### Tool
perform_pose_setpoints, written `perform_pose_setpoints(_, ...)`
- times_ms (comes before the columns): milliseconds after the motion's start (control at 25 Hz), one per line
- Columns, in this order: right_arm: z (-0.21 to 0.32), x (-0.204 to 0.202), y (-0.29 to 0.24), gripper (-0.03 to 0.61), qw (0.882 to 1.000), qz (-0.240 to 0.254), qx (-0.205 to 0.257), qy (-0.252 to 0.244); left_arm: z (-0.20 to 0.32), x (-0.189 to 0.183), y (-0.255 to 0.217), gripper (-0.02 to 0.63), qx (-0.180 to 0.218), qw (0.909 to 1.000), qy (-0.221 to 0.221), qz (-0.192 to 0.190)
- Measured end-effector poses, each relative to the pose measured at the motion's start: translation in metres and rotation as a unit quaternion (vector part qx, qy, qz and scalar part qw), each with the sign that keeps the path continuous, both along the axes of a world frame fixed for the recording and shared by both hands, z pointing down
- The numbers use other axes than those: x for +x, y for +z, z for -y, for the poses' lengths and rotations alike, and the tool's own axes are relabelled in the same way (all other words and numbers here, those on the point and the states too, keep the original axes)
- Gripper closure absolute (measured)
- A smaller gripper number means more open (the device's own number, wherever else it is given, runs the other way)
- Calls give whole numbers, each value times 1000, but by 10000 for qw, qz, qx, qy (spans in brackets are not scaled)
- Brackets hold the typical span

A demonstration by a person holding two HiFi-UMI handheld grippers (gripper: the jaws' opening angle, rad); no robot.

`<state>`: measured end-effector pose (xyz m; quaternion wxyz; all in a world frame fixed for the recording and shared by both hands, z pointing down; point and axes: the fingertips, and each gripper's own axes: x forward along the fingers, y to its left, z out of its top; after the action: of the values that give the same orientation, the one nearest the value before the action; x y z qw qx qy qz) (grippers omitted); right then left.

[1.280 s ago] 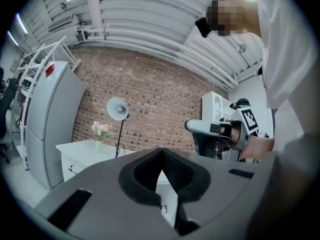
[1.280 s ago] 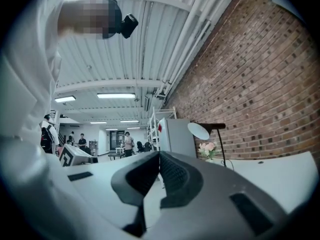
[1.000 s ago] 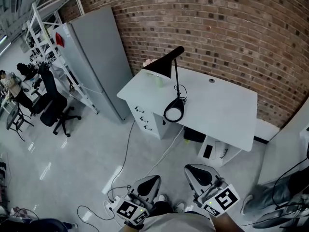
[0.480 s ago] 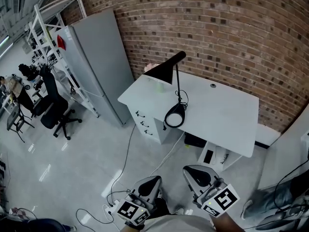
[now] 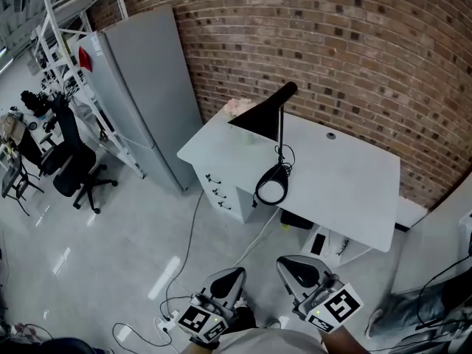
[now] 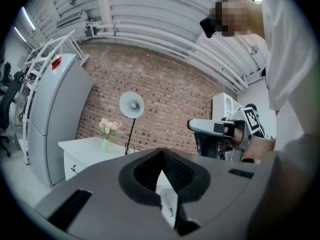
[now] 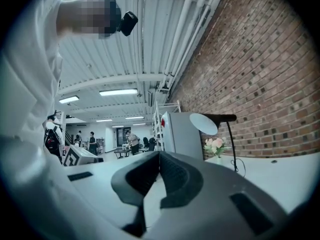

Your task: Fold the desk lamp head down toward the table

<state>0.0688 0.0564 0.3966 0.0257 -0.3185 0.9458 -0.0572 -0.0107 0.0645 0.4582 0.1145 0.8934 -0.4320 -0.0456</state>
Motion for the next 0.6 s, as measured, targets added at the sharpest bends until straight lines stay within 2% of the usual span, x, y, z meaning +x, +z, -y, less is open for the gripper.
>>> perform_pose_setpoints(600, 94, -62, -4, 561, 9994, -195, -3, 278, 98, -60, 5, 606, -48, 9995, 278, -167)
